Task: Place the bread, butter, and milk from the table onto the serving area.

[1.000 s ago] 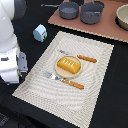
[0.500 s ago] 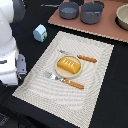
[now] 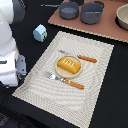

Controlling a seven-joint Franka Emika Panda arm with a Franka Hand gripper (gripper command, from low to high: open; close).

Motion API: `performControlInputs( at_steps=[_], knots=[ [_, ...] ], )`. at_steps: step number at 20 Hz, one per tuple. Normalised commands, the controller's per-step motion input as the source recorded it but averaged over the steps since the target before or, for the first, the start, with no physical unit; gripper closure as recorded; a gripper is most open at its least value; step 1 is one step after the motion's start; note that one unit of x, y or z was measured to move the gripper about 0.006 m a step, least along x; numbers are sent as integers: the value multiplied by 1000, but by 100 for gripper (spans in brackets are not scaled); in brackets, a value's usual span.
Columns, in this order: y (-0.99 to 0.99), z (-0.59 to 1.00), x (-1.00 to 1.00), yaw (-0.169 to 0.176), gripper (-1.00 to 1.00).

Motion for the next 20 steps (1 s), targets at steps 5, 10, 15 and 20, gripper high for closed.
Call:
performControlInputs(
  at_steps=[5,10,15,20],
  knots=[
    [46,-294,0,32,100],
    [17,-39,-47,19,100],
    [178,1000,-171,0,100],
    [89,1000,295,-2,100]
  ],
)
